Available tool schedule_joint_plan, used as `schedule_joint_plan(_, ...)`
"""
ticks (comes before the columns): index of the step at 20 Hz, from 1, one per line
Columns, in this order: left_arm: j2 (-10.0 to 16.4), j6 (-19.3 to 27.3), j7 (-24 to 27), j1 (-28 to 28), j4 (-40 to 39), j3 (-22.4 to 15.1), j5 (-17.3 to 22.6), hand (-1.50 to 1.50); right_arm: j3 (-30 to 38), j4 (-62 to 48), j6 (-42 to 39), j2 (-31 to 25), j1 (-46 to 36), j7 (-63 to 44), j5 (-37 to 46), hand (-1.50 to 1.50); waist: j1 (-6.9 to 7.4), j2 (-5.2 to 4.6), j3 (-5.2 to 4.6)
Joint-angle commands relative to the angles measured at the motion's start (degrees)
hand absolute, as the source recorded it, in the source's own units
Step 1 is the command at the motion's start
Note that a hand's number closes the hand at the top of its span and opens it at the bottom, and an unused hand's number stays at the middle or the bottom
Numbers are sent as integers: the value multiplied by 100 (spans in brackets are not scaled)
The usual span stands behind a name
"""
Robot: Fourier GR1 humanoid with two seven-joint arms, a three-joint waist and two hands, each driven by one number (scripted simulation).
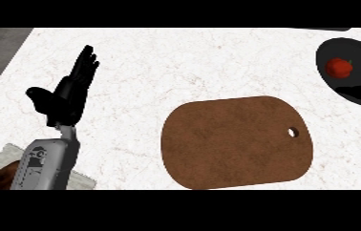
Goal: Pick the bell pepper from the cutting board and place it in the pan
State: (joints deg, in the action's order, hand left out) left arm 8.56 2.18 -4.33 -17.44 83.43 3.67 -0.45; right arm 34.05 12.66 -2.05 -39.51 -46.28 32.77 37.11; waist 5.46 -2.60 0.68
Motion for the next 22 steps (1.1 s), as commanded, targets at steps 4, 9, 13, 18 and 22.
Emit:
schedule_joint_plan(4, 52, 14, -24, 92, 33, 125, 65, 0, 924, -261, -692, -289, 56, 665, -945, -150, -171, 72, -8)
schedule_joint_plan(9, 152, 71, 153, 233, -113, 245, -20, 0, 1066, -525, -2390, -957, 443, 965, -1168, -150, -336, 120, -24)
schedule_joint_plan(13, 193, -5, -160, 188, 64, 290, 125, 0, 1097, -502, -3370, -1308, 920, 1425, -1283, -150, -417, 183, -30)
schedule_joint_plan(18, -11, 171, -69, 400, 90, 84, -100, 0, 1111, -280, -3782, -1624, 1374, 1623, -1447, -150, -483, 217, -40)
schedule_joint_plan(22, -5, 278, -126, 377, 224, 98, -165, 0, 1081, -157, -4000, -1788, 1738, 1727, -1542, -150, -499, 223, -36)
